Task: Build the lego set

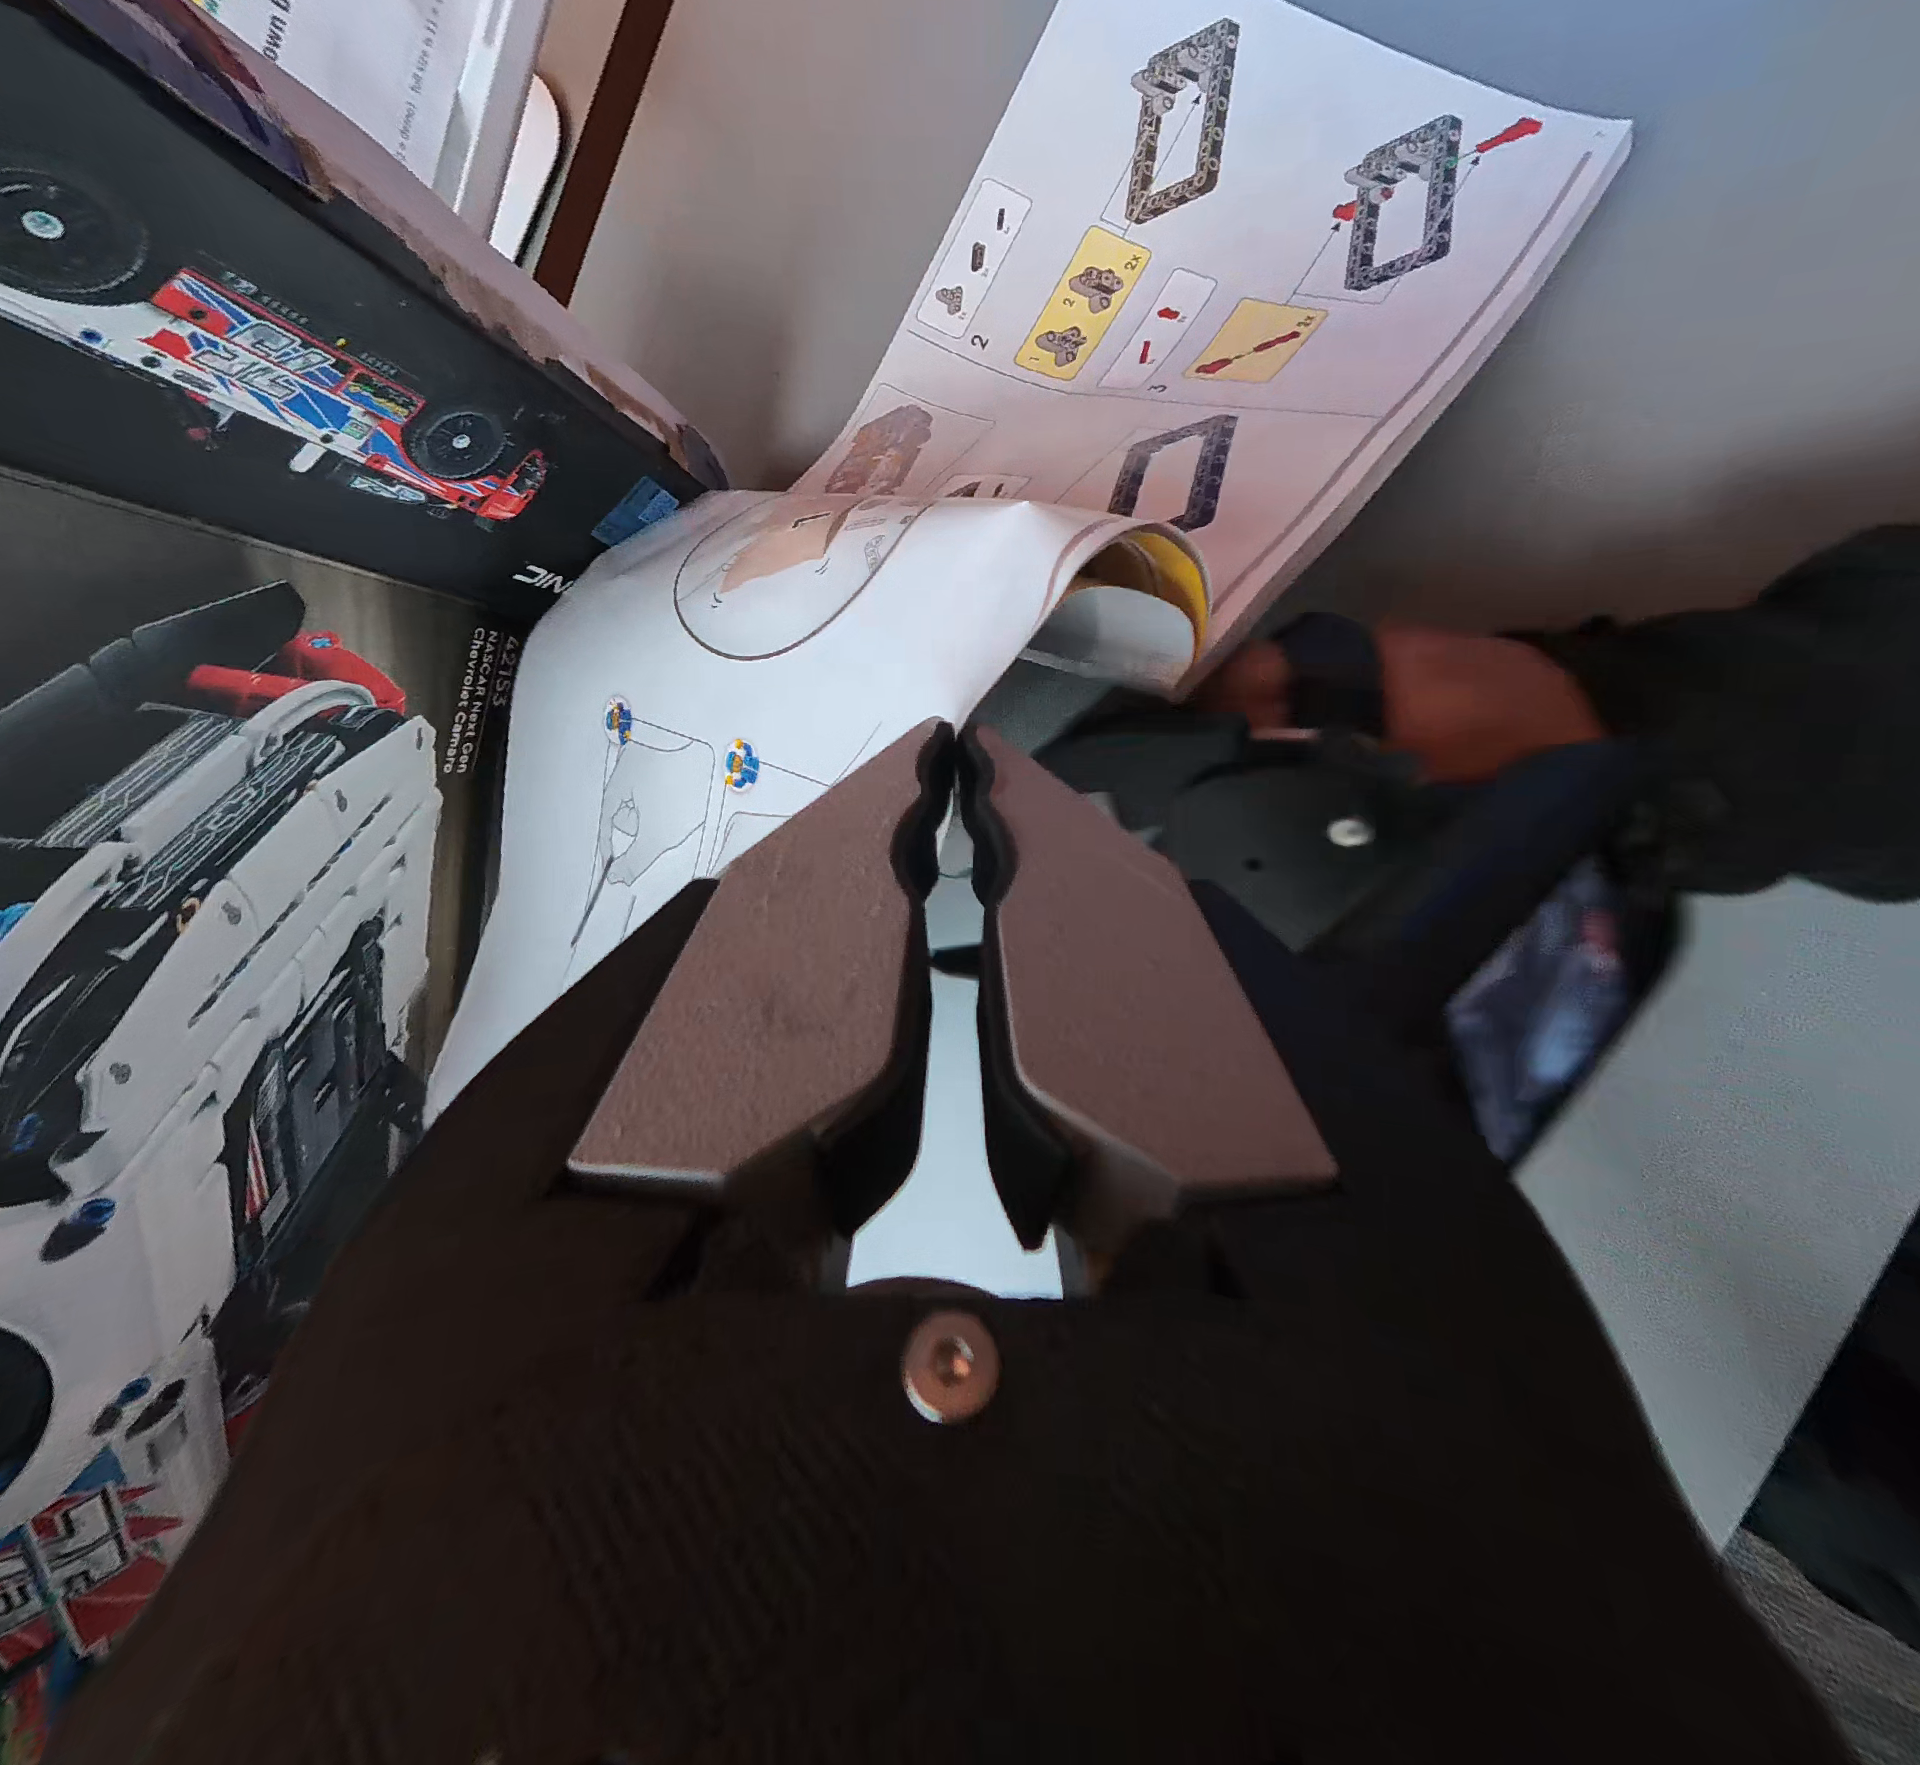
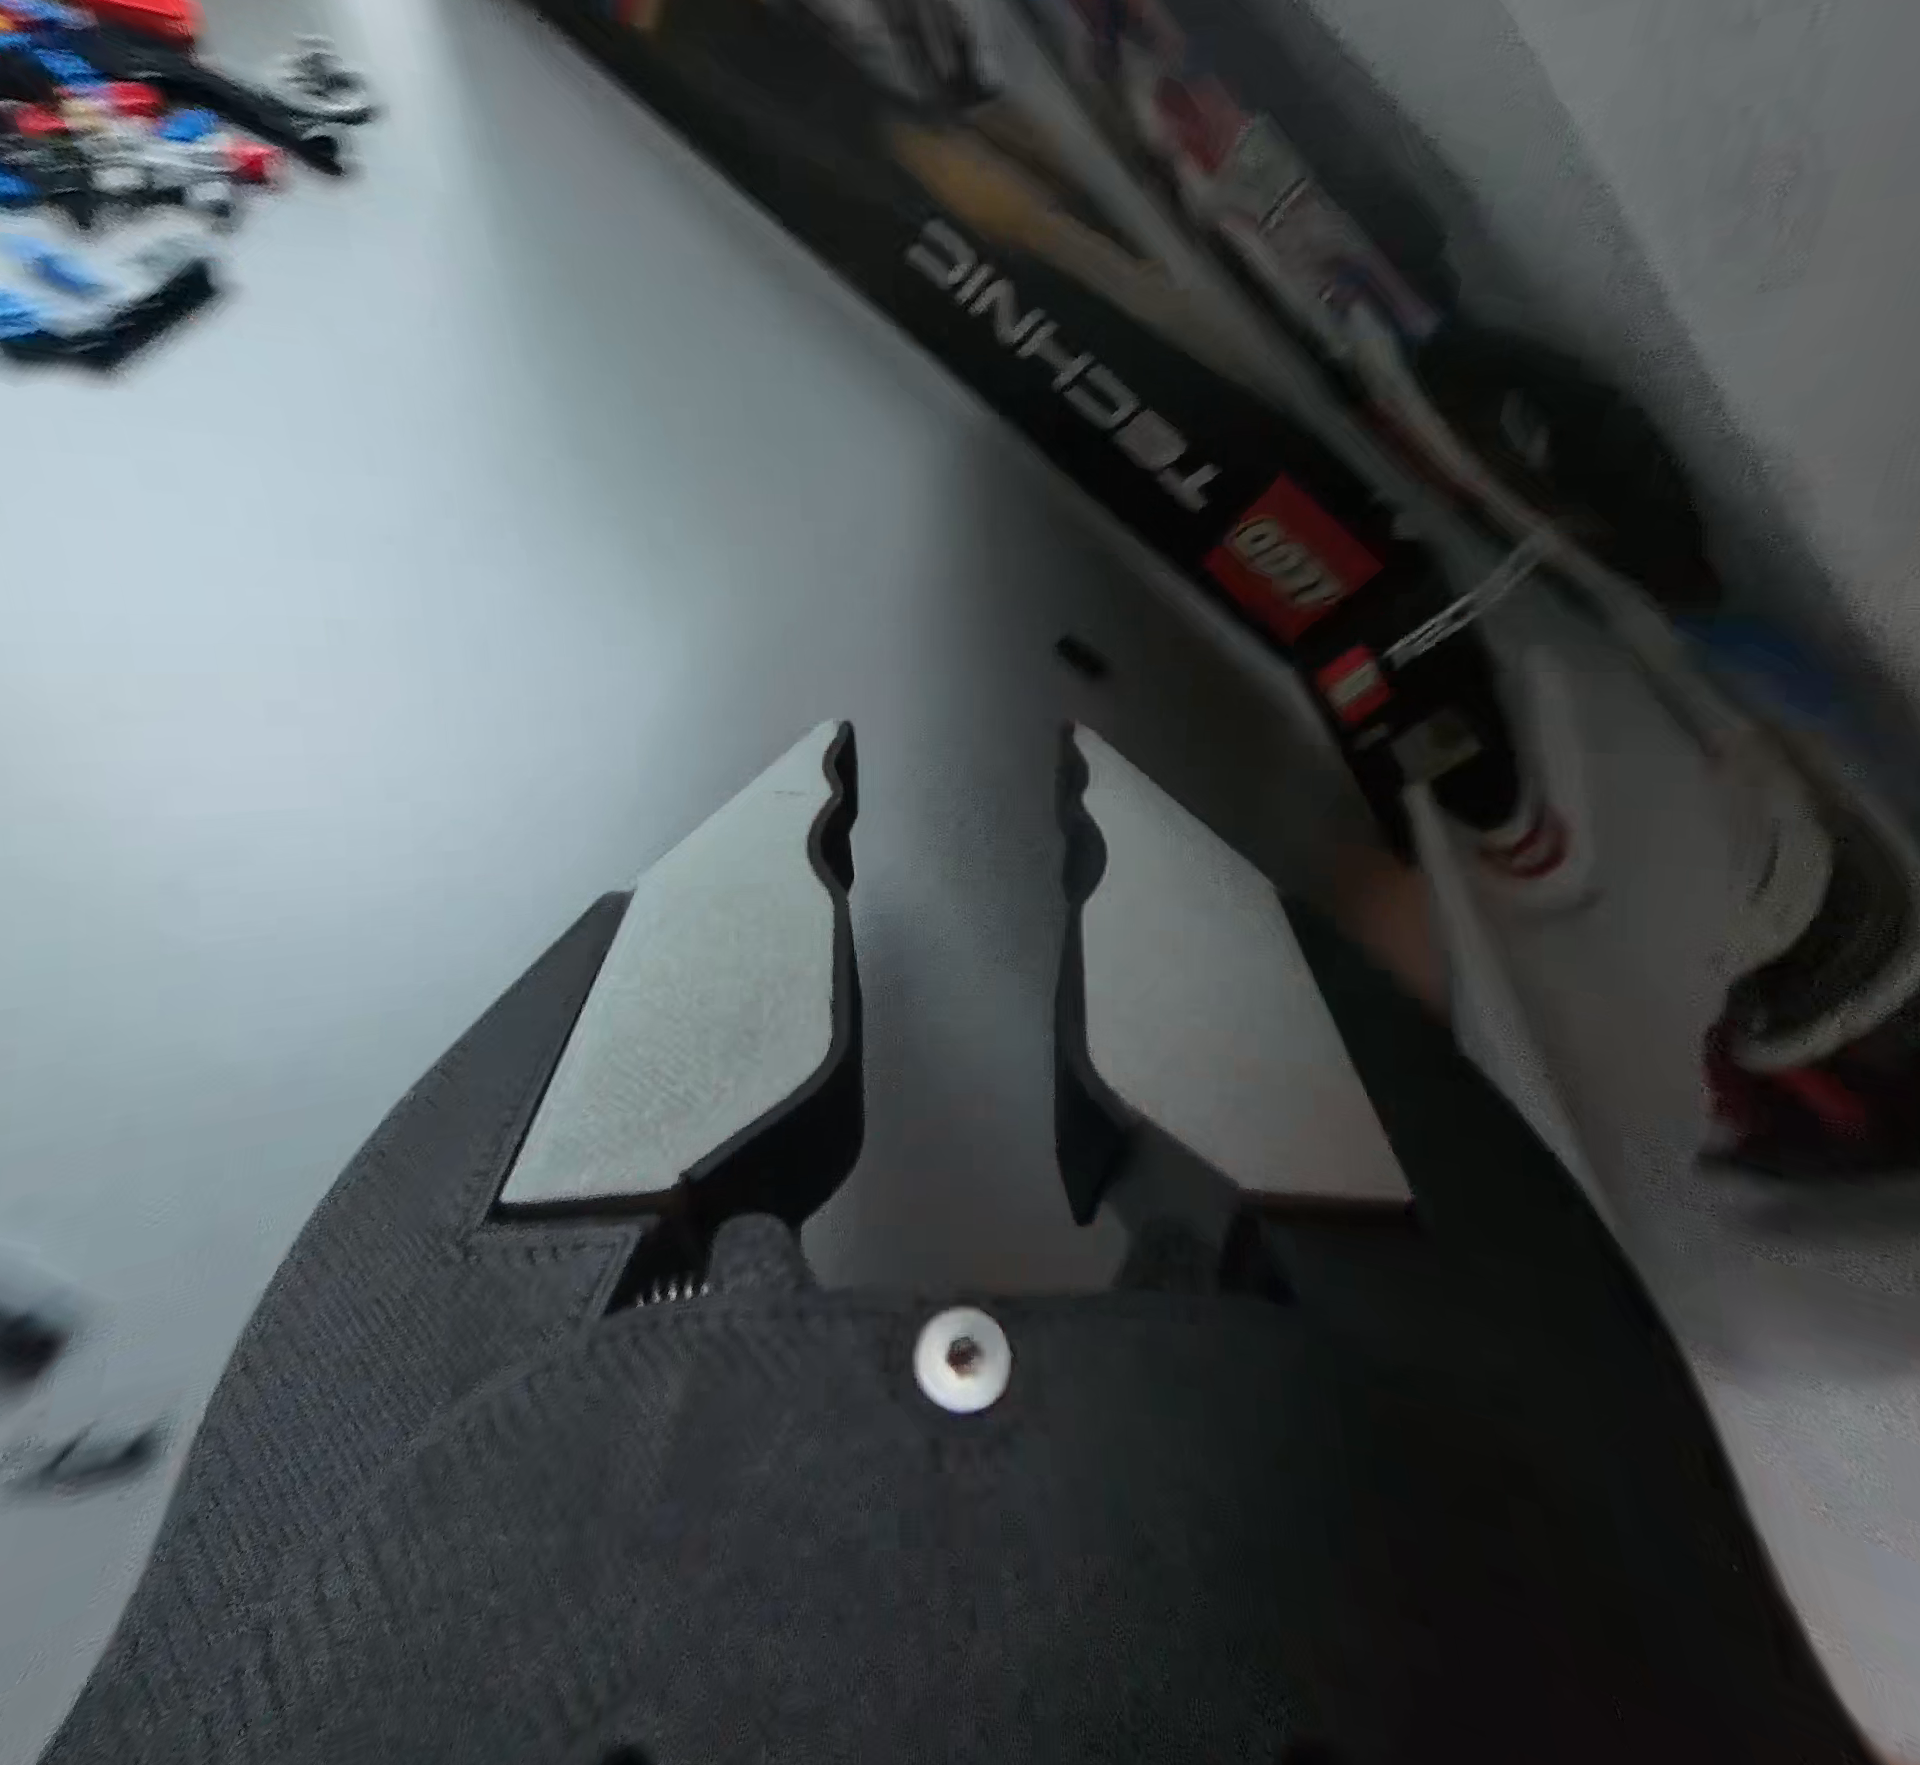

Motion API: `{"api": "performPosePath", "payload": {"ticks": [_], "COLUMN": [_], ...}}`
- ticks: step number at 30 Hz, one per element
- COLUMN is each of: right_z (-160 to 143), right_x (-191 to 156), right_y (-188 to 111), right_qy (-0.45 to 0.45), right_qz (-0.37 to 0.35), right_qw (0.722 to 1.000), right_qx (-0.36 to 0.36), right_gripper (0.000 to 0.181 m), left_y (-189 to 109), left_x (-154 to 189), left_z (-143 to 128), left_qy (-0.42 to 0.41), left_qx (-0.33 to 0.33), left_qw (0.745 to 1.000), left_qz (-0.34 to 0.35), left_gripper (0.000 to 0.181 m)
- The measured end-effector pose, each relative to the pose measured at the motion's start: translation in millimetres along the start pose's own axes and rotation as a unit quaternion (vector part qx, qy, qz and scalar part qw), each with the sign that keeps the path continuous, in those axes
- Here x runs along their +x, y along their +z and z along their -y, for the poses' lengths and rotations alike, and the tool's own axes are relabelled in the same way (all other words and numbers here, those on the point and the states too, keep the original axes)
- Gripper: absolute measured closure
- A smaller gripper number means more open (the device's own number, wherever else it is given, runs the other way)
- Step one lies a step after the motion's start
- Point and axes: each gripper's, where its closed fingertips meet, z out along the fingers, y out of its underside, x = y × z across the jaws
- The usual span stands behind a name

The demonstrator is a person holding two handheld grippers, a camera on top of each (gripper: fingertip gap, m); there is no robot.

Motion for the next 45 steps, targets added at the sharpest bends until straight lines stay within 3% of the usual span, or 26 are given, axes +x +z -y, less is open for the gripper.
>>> {"api": "performPosePath", "payload": {"ticks": [3,7,11,15,17,19,24,32,37,40,45], "right_z": [11,5,-9,-13,-16,-18,-30,-79,-85,-79,-90], "right_x": [19,16,28,38,37,35,12,-52,-56,-56,-26], "right_y": [30,51,66,86,91,90,58,-60,-103,-123,-147], "right_qy": [-0.02,-0.06,-0.024,-0.036,-0.042,-0.031,-0.008,-0.032,-0.034,-0.017,0.018], "right_qz": [-0.039,0.002,0.034,0.044,0.066,0.082,0.116,0.23,0.234,0.248,0.206], "right_qw": [0.999,0.998,0.999,0.997,0.995,0.994,0.991,0.971,0.971,0.969,0.978], "right_qx": [0.018,0.003,-0.028,-0.052,-0.064,-0.07,-0.068,-0.06,-0.035,-0.011,0.022], "right_gripper": [0.144,0.133,0.118,0.139,0.177,0.179,0.18,0.181,0.181,0.171,0.17], "left_y": [-2,-4,-2,-2,-3,-4,-5,7,32,53,75], "left_x": [-11,-21,-21,-22,-24,-25,-23,0,26,39,37], "left_z": [1,8,17,24,24,23,18,-9,-46,-75,-92], "left_qy": [-0.002,-0.015,-0.003,0.001,0.0,-0.003,-0.008,0.002,0.02,0.028,0.002], "left_qx": [-0.005,0.0,0.001,0.007,0.005,0.008,0.016,0.006,-0.011,-0.022,0.033], "left_qw": [1.0,0.999,0.999,0.999,0.999,0.999,0.999,0.999,0.999,0.999,0.999], "left_qz": [-0.007,-0.031,-0.039,-0.037,-0.033,-0.032,-0.037,-0.042,-0.031,-0.013,0.039], "left_gripper": [0.181,0.181,0.181,0.181,0.181,0.181,0.181,0.181,0.181,0.181,0.181]}}
